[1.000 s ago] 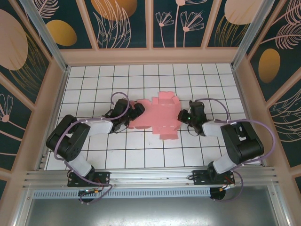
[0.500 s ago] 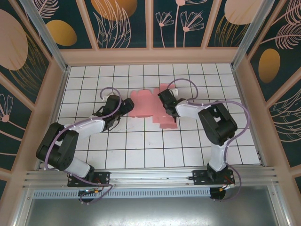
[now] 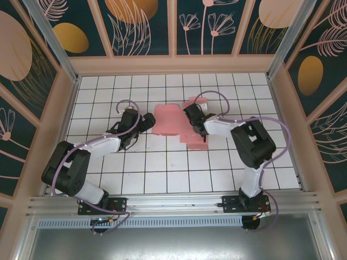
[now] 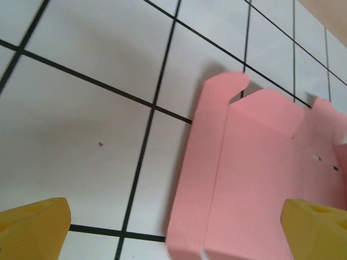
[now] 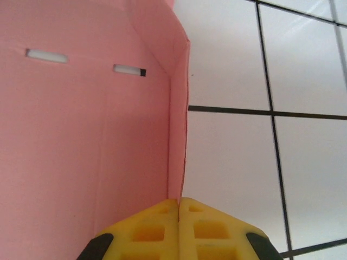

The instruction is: Fold the paper box

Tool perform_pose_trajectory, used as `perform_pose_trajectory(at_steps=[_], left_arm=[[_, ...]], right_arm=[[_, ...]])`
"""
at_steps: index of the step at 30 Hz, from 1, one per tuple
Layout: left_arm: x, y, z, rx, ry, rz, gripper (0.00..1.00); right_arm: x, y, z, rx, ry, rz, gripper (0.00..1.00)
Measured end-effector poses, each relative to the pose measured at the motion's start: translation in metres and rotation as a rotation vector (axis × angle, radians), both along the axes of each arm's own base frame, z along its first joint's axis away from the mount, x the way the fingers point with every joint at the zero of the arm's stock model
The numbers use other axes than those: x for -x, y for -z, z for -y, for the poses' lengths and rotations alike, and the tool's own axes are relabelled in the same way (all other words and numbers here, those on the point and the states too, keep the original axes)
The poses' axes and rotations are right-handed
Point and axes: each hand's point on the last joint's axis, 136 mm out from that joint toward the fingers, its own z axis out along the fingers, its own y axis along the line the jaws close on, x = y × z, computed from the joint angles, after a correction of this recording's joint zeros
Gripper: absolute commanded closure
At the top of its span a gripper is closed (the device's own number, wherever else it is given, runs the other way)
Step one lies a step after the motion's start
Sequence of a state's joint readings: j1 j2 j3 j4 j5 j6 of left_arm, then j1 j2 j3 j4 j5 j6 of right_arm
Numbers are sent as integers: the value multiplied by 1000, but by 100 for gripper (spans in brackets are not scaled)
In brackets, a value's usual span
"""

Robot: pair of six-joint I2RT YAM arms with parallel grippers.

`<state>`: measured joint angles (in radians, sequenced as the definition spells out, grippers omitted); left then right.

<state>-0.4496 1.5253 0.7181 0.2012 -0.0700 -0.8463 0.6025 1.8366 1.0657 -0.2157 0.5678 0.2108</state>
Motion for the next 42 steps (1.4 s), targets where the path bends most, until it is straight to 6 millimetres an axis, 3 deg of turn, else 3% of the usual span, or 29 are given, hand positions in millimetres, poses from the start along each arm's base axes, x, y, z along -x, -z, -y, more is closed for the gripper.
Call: perform_pose_trajectory(at_steps=[5,12,16,19,27,34,38,42], left_arm=[[-11,0,21,8,101,0,1],[-58,-39,64,-31,298,135,3],[-76,-51,84,-103,468,222,1],[-79,-45,91,-178,600,250,5],[-87,-6,77,-247,788,193,36],[-77,12,86,-215,889,147,36],[-80,17,92,-189,911,135,45],[-79,27,97,-160,931,116,43]], right_arm=[[7,-4,-1,-153,-120,3,100],[-7,-18,-6,-279,-303,41,100],[-10,-23,-14,-295,-417,44,100],[-12,-27,-18,-298,-500,45,100],[-16,-35,-23,-303,-624,46,100],[-19,-31,-28,-299,-652,24,100],[-17,-29,-28,-300,-655,12,100],[-17,-29,-28,-300,-655,12,100]])
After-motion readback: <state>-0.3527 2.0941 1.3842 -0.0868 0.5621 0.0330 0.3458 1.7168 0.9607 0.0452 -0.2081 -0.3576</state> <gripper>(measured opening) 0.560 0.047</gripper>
